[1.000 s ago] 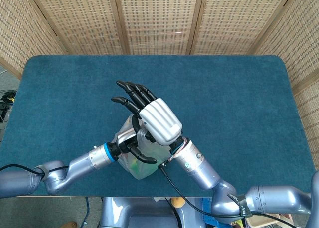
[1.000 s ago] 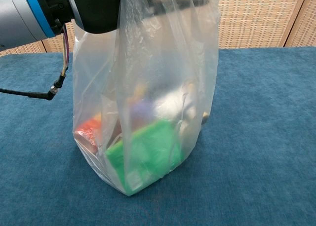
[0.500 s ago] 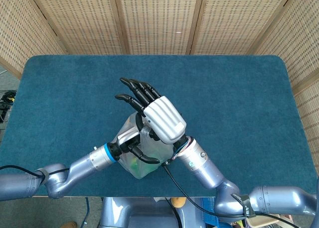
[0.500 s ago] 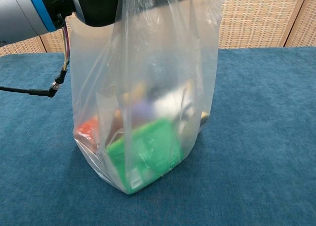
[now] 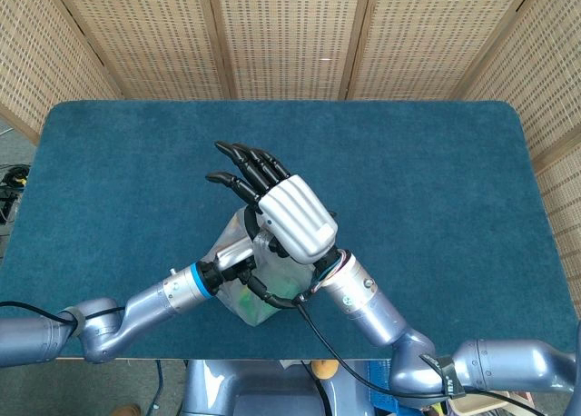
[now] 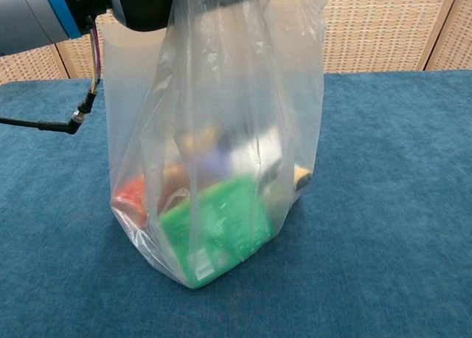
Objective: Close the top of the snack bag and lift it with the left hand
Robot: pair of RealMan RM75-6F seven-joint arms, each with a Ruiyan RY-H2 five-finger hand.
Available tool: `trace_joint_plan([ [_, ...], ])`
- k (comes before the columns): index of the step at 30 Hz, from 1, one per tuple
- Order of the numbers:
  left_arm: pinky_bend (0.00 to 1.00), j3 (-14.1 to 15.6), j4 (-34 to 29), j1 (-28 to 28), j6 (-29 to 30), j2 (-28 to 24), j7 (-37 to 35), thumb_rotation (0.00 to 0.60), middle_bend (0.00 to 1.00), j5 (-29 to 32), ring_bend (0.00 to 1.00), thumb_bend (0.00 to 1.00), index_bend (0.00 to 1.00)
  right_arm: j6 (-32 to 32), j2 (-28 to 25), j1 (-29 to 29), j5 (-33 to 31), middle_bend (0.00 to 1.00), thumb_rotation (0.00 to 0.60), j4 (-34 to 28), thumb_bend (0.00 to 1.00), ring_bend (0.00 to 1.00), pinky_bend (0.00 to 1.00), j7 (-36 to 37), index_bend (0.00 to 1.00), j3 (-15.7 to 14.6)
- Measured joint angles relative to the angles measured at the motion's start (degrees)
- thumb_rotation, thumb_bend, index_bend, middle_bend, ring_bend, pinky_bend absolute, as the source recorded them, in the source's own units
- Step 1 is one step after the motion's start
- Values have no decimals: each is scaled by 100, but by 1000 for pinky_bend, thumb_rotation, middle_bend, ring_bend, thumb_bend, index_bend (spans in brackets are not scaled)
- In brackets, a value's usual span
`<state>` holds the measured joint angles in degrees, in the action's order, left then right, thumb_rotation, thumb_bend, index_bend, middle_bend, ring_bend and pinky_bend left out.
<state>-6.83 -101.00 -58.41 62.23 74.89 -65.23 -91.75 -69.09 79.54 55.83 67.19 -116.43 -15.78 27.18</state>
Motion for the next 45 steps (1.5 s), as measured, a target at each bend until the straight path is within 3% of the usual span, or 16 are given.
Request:
trace_joint_plan([
  [15, 0, -205, -113, 18, -245, -54, 1290, 600, 0, 282, 0, 243, 0, -12, -61, 11, -17, 17, 600, -76, 921, 0, 111, -36, 187, 12],
  [31, 0, -639, -347, -48, -669, 142, 2967, 600, 0, 1189, 0, 240, 0, -26, -108, 28, 117, 22, 600, -233, 910, 0, 111, -66, 187, -32],
  [32, 0, -662, -348, -49, -700, 161, 2990, 600, 0, 1252, 0, 240, 0, -20, -118, 27, 130, 22, 600, -254, 872, 0, 111, -73, 176, -45],
  [33, 0, -686, -346, -49, -725, 183, 3017, 600, 0, 1304, 0, 240, 0, -12, -133, 25, 141, 21, 600, -269, 733, 0, 111, -86, 127, -56],
  [34, 0, -719, -345, -44, -746, 221, 3054, 600, 0, 1357, 0, 239, 0, -7, -152, 22, 155, 15, 600, -279, 483, 0, 106, -109, 70, -67],
  [36, 0, -747, -346, -29, -755, 250, 3054, 600, 0, 1385, 0, 239, 0, -12, -201, 8, 173, 3, 600, -302, 106, 0, 80, -221, 2, -97],
  [37, 0, -769, -341, -8, -746, 272, 3028, 600, 0, 1388, 0, 239, 0, -22, -223, 1, 172, 0, 600, -315, 8, 0, 58, -301, 0, -109],
  [45, 0, -814, -342, 116, -701, 316, 2854, 600, 0, 1235, 0, 238, 0, -212, -610, -125, 167, 0, 600, -411, 0, 0, 1, -1421, 0, -253],
])
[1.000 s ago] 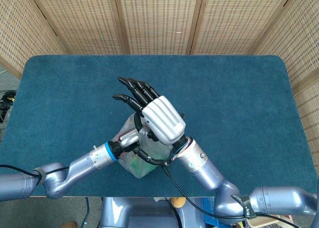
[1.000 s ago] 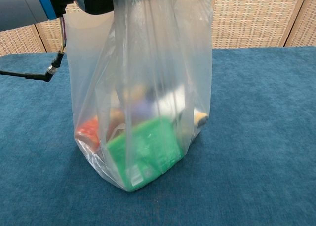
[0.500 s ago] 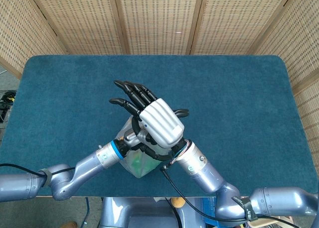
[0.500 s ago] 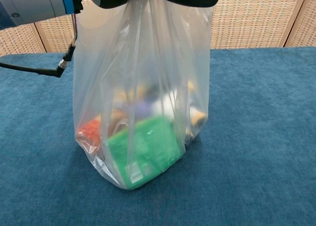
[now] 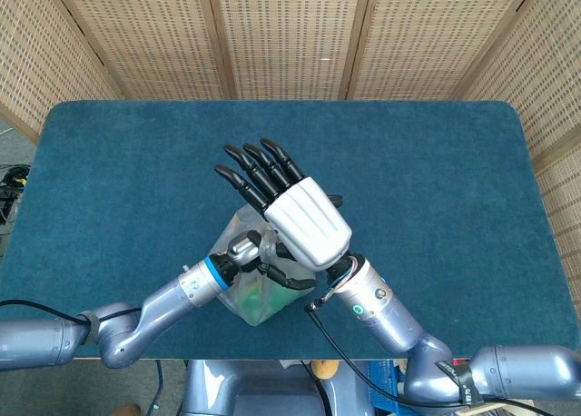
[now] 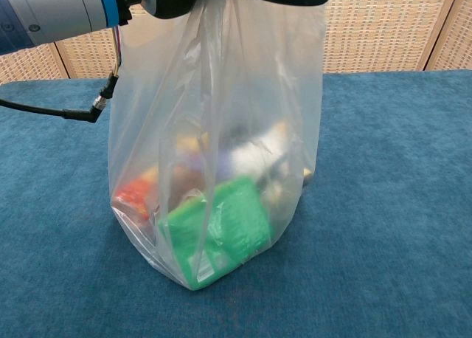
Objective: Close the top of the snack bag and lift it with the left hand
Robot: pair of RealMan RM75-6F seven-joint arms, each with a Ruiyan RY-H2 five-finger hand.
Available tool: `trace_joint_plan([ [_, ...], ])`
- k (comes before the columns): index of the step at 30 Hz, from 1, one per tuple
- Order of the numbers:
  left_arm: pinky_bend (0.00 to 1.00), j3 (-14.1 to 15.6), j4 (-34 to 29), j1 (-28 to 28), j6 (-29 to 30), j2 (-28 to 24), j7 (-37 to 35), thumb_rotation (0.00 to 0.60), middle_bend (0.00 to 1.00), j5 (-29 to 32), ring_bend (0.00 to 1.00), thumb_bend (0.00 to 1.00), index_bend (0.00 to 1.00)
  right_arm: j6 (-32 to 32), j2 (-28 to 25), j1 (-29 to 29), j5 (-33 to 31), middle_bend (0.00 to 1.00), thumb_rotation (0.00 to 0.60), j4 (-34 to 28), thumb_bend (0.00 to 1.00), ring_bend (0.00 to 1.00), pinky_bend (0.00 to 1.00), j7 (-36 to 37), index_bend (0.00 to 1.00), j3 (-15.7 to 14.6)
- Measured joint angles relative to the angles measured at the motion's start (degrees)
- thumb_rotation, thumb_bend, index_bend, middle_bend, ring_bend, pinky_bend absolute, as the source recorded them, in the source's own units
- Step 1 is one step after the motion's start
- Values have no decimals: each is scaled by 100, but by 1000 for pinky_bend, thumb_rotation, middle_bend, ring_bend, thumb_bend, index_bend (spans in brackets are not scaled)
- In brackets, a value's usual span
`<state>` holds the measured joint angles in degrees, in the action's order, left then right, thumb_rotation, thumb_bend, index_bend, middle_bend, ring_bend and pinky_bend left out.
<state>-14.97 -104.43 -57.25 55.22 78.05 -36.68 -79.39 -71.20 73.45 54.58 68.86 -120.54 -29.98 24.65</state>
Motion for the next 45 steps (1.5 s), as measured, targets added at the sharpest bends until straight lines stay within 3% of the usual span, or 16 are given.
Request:
trace_joint_plan([
  [14, 0, -119, 42, 92, 33, 120, 105, 600, 0, 1, 0, 238, 0, -187, -866, -521, 636, 0, 600, -321, 0, 0, 0, 401, 0, -97],
  [28, 0, -215, 43, 222, 267, 175, 78, 600, 0, -74, 0, 229, 0, -425, -1478, -1097, 1281, 0, 600, -249, 0, 0, 0, 974, 0, -284],
  [34, 0, -252, 48, 373, 505, 197, -289, 600, 0, -174, 0, 223, 0, -820, -1805, -1610, 1601, 0, 600, -11, 0, 0, 0, 1314, 0, -450],
  [45, 17, -237, 86, 691, 870, 80, -1000, 600, 16, -397, 36, 199, 3, -1336, -2113, -2505, 1822, 0, 600, 961, 0, 0, 0, 2368, 0, -922],
])
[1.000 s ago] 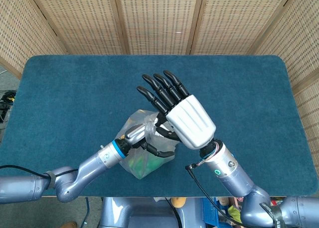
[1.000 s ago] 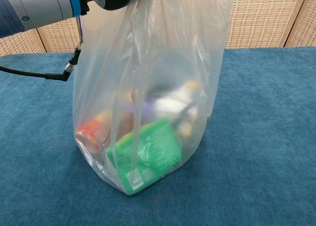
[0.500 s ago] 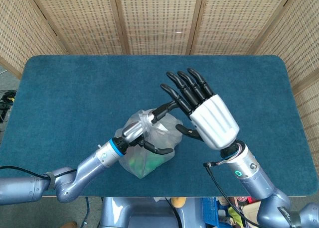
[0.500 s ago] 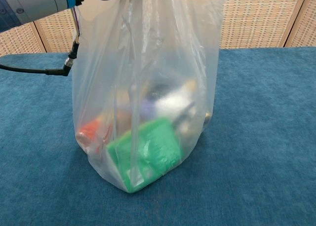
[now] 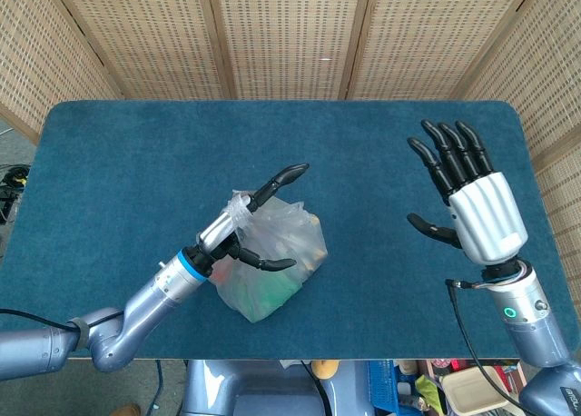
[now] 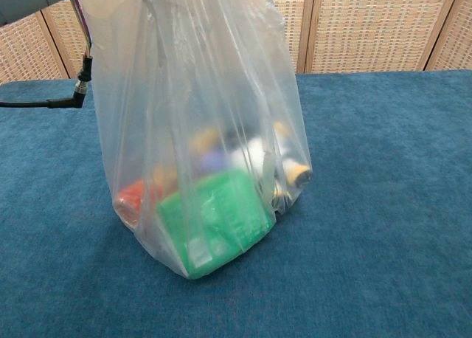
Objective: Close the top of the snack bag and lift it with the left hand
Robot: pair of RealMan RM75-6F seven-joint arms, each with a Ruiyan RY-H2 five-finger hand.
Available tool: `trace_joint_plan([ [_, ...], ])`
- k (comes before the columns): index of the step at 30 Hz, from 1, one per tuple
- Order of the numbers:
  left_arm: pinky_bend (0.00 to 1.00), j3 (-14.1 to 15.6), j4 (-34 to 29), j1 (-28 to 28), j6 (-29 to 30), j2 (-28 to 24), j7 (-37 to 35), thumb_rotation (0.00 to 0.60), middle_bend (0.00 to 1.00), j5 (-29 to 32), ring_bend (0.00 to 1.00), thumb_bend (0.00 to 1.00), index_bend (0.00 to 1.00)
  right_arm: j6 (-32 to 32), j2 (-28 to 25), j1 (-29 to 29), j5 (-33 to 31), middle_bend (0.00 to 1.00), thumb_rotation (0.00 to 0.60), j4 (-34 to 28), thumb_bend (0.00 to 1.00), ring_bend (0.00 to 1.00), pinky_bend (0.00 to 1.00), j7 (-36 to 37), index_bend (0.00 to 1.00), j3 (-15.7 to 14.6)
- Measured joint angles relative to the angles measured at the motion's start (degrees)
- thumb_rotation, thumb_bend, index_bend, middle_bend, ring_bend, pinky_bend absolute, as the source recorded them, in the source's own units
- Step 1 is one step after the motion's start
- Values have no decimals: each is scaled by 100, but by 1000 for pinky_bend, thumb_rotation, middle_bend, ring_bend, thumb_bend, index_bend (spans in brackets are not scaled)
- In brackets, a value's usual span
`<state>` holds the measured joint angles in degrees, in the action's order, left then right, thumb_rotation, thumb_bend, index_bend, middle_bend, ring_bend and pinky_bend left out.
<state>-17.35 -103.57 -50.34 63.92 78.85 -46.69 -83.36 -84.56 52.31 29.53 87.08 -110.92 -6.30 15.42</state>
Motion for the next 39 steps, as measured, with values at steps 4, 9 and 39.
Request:
trace_joint_plan([
  [4, 115, -44, -8, 170, 229, -37, -337, 600, 183, 13, 209, 148, 104, -67, 162, -340, -9, 0, 600, 507, 0, 0, 0, 229, 0, -352],
  [9, 288, -121, -127, 331, 335, -194, -638, 600, 443, 83, 474, 116, 349, -314, 729, -820, 120, 0, 600, 1532, 0, 0, 0, 444, 0, -796],
  [39, 855, -758, -1723, 919, 200, -2525, -138, 600, 908, 304, 875, 877, 973, -1490, 1969, -2099, 949, 0, 600, 2382, 0, 0, 0, 1180, 0, -1426],
])
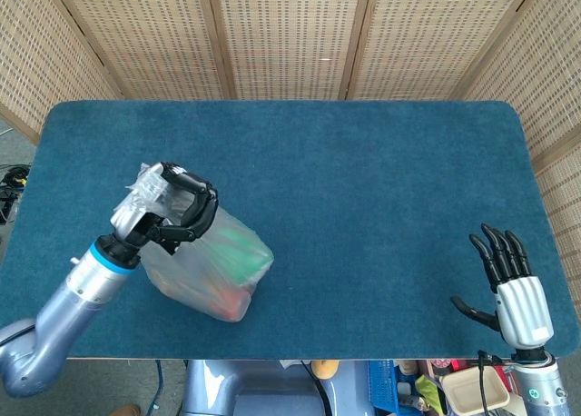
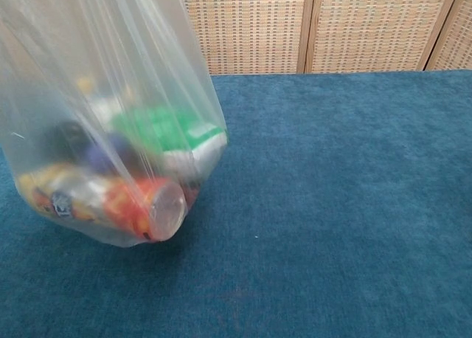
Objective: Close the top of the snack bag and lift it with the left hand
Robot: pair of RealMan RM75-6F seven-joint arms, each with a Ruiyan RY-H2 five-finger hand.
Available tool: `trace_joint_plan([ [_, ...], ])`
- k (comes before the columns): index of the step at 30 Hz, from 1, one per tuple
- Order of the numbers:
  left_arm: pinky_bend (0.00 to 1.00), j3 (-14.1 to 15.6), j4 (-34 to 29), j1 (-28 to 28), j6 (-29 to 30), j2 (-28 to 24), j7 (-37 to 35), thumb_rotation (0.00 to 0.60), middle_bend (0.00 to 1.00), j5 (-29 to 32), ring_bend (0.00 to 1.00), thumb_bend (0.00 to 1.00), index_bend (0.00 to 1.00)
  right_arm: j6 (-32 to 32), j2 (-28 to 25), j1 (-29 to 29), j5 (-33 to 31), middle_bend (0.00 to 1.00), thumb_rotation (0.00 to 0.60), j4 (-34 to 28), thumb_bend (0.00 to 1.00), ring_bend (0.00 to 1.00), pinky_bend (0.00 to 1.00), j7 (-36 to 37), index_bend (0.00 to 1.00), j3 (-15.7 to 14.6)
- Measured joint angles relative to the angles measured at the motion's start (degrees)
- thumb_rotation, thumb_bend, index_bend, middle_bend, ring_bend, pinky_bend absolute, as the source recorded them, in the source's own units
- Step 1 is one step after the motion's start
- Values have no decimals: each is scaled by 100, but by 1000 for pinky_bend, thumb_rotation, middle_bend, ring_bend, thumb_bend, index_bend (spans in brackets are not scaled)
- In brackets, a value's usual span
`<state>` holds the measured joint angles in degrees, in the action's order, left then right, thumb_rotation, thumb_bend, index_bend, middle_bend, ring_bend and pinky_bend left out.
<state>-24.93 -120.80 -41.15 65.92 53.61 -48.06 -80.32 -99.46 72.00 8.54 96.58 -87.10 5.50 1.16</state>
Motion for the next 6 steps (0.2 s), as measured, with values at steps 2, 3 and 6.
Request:
trace_joint_plan([
  [2, 855, -56, -145, 82, -52, -423, 54, 600, 908, -22, 875, 875, 971, 33, 4, -11, -15, 0, 600, 2, 0, 0, 0, -14, 0, 25],
  [3, 855, -80, -207, 118, -78, -600, 68, 600, 908, -27, 875, 874, 970, 46, 5, -16, -21, 0, 600, 3, 0, 0, 0, -22, 0, 37],
  [6, 855, -156, -390, 248, -150, -1127, 63, 600, 909, -54, 875, 869, 969, 78, -4, -34, -20, 0, 600, -4, 0, 0, 0, -54, 0, 52],
])
